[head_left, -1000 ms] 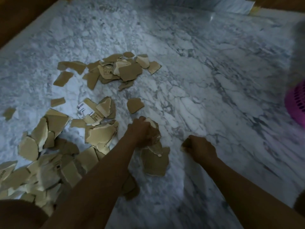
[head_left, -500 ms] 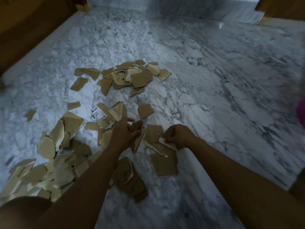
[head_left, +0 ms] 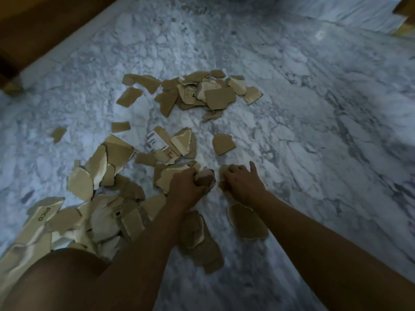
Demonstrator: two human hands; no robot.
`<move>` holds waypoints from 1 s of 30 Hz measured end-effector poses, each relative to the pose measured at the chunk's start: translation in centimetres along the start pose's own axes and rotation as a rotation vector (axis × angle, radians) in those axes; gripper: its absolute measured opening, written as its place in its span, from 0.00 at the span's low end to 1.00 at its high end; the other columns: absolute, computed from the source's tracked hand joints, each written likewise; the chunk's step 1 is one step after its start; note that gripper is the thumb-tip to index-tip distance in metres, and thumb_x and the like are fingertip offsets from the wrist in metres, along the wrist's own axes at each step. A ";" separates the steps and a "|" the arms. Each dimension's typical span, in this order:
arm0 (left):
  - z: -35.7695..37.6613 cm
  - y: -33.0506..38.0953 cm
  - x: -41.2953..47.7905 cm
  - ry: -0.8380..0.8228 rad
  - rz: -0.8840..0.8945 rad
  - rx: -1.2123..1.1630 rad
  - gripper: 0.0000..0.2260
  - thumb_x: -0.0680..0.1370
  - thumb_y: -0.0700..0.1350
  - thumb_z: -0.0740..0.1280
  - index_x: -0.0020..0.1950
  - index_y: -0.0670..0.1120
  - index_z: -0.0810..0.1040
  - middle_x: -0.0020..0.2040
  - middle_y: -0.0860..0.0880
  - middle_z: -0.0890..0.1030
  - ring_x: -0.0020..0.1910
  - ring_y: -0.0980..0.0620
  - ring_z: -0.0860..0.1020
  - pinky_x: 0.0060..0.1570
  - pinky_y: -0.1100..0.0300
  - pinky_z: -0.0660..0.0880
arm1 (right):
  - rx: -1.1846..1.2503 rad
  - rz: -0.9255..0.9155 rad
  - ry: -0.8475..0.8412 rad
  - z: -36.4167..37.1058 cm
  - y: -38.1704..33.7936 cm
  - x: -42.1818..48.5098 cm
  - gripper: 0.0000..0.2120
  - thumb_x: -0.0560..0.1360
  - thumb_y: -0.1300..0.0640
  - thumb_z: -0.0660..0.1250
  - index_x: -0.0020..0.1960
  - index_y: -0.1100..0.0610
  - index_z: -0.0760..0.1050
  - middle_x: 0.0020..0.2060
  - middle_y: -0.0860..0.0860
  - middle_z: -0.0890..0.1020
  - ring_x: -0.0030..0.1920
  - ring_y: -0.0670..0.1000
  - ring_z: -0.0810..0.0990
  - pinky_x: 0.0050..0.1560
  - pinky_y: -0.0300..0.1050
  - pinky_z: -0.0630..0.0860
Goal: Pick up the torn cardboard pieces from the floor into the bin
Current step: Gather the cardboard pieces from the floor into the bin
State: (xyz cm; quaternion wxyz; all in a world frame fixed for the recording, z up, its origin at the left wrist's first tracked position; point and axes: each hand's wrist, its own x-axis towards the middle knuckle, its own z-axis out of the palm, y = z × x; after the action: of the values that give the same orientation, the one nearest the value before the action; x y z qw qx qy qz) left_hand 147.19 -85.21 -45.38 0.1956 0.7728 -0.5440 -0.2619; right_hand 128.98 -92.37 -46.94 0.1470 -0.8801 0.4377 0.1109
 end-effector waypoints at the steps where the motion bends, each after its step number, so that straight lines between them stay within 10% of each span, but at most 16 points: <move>1: -0.5 0.3 0.1 0.025 -0.025 -0.028 0.16 0.67 0.53 0.77 0.44 0.41 0.82 0.37 0.43 0.81 0.37 0.45 0.78 0.37 0.53 0.73 | 0.013 0.025 -0.010 0.0 0.0 -0.1 0.19 0.80 0.50 0.62 0.69 0.53 0.68 0.68 0.55 0.69 0.66 0.61 0.70 0.71 0.66 0.59; 4: -1.1 0.2 0.9 -0.024 -0.129 -0.178 0.10 0.66 0.49 0.79 0.39 0.45 0.85 0.35 0.45 0.83 0.35 0.49 0.82 0.38 0.51 0.81 | 0.063 0.087 -0.004 0.3 0.7 -0.2 0.21 0.78 0.50 0.64 0.70 0.52 0.68 0.68 0.55 0.69 0.64 0.61 0.71 0.65 0.61 0.65; 8: -1.1 -0.3 2.4 -0.174 -0.171 -0.366 0.18 0.66 0.55 0.77 0.52 0.49 0.85 0.44 0.47 0.86 0.43 0.50 0.84 0.47 0.47 0.83 | 0.068 0.069 0.034 0.2 0.9 0.2 0.20 0.77 0.47 0.66 0.68 0.49 0.69 0.62 0.51 0.73 0.64 0.58 0.71 0.73 0.68 0.52; 12: -0.7 0.0 2.5 -0.216 -0.109 -0.251 0.21 0.75 0.51 0.73 0.64 0.44 0.77 0.56 0.47 0.80 0.55 0.47 0.78 0.55 0.54 0.75 | 0.300 0.129 0.099 0.0 0.2 -0.9 0.25 0.75 0.55 0.66 0.68 0.52 0.61 0.53 0.50 0.78 0.55 0.56 0.78 0.68 0.62 0.62; 16: -1.3 0.4 2.6 -0.253 -0.076 -0.232 0.16 0.72 0.48 0.76 0.57 0.43 0.82 0.50 0.45 0.84 0.49 0.47 0.82 0.48 0.54 0.78 | 0.632 0.223 0.098 -2.2 3.4 -2.1 0.25 0.71 0.44 0.68 0.63 0.54 0.70 0.49 0.54 0.80 0.50 0.59 0.80 0.48 0.52 0.75; 21: -1.5 3.8 3.9 -0.456 0.034 -0.030 0.13 0.70 0.50 0.77 0.50 0.45 0.85 0.42 0.46 0.85 0.40 0.50 0.83 0.41 0.53 0.81 | 0.423 0.424 -0.113 -5.5 11.2 -4.6 0.18 0.73 0.45 0.72 0.55 0.56 0.80 0.50 0.56 0.84 0.50 0.56 0.82 0.47 0.45 0.76; 25: 1.4 6.9 5.7 -0.623 0.176 0.154 0.14 0.73 0.50 0.74 0.48 0.39 0.81 0.46 0.39 0.82 0.46 0.41 0.80 0.49 0.45 0.77 | 0.197 0.501 -0.291 -3.3 12.7 -6.9 0.22 0.75 0.39 0.64 0.57 0.55 0.76 0.54 0.56 0.80 0.53 0.57 0.81 0.50 0.47 0.78; 30: 6.0 10.4 6.2 -0.624 0.509 0.559 0.21 0.76 0.52 0.70 0.64 0.42 0.77 0.73 0.41 0.69 0.72 0.42 0.66 0.67 0.50 0.64 | 0.217 0.451 -0.121 0.9 12.0 -9.8 0.08 0.79 0.59 0.60 0.57 0.56 0.71 0.53 0.57 0.79 0.50 0.58 0.80 0.42 0.45 0.71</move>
State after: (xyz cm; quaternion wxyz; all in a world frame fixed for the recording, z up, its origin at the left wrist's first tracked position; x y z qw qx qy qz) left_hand 137.49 -94.62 -45.23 -0.1338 0.5228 -0.7978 -0.2689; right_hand 113.51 -91.73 -46.54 0.2381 -0.7310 0.6226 0.1458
